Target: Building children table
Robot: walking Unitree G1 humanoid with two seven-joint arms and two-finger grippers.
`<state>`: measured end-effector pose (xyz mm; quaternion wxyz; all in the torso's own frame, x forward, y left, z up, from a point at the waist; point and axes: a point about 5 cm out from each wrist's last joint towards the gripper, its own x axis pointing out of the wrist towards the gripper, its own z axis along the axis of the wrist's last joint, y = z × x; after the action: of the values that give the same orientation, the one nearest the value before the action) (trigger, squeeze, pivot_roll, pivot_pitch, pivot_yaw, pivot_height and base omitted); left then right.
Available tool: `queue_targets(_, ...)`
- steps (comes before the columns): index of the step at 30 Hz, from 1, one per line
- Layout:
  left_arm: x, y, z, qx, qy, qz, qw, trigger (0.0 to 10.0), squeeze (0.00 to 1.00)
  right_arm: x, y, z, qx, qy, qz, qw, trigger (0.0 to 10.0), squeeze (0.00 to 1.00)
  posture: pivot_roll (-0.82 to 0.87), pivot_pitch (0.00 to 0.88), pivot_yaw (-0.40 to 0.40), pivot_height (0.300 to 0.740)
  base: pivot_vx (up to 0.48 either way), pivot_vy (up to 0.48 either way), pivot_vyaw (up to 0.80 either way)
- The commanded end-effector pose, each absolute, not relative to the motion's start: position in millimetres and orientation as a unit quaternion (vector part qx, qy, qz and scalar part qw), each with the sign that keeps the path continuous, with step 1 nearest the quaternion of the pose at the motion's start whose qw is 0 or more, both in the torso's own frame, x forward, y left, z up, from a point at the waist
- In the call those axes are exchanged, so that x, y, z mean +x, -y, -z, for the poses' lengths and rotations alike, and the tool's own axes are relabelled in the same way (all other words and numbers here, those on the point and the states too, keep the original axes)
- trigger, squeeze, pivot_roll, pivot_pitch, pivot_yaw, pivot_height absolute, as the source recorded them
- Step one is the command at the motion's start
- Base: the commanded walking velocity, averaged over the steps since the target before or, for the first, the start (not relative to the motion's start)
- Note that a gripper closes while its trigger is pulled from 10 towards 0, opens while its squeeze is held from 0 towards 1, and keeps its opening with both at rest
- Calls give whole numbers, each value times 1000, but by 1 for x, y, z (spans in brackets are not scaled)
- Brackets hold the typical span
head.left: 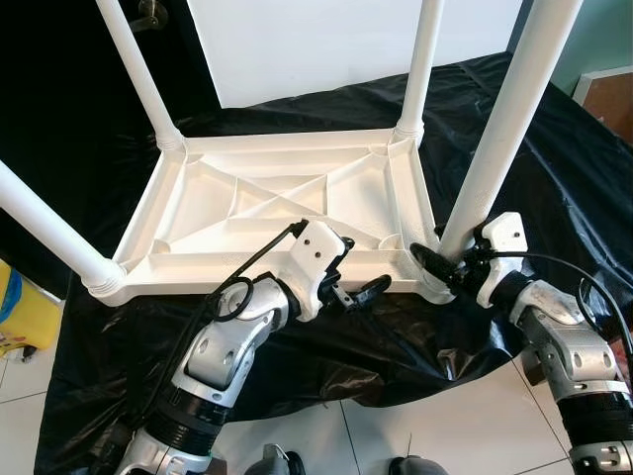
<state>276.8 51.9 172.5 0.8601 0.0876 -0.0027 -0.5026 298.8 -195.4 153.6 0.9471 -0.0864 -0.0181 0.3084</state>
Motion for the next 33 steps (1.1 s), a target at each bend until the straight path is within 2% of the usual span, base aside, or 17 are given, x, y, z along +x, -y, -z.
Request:
queue_targets(1,276,-51,-173,86,1,508,857,10000,0,294,193,-143,-82,-2,-328,941,0,0,-101,115,72,740,0,0,0)
queue_targets(3,276,-50,-173,85,0,508,857,10000,0,292,194,-141,-83,-6,-329,941,0,0,-102,115,72,740,0,0,0)
queue_targets(4,275,-50,-172,84,0,509,857,10000,0,291,195,-138,-81,-10,-324,942,3255,0,-104,116,72,740,0,0,0)
queue_targets(6,274,-50,-172,83,-1,509,857,10000,0,290,196,-137,-80,-13,-322,943,3255,0,-104,116,72,740,0,0,0)
queue_targets(7,274,-49,-171,83,-2,510,856,10000,0,289,197,-135,-81,-15,-316,945,10000,0,-108,115,72,740,0,0,0)
queue_targets(14,274,-47,-170,80,-3,512,855,10000,0,287,198,-130,-81,-24,-278,957,10000,0,-120,118,70,740,0,0,0)
queue_targets(17,273,-46,-169,78,-4,513,855,10000,0,288,201,-126,-77,-29,-210,974,10000,0,-129,118,66,740,0,0,0)
queue_targets(20,273,-45,-169,78,-5,513,855,10000,0,287,201,-125,-71,-28,-182,980,10000,0,-129,118,66,740,0,0,0)
queue_targets(23,272,-43,-167,75,-6,517,853,10000,0,284,197,-119,-42,-35,-102,993,10000,0,-134,120,66,740,0,0,0)
queue_targets(31,271,-44,-166,74,-8,518,852,10000,0,279,187,-115,-18,-39,-44,998,10000,0,-131,117,66,740,0,0,0)
queue_targets(33,271,-45,-166,75,-9,517,853,10000,0,275,176,-115,17,-38,24,999,10000,0,-120,116,60,740,0,0,0)
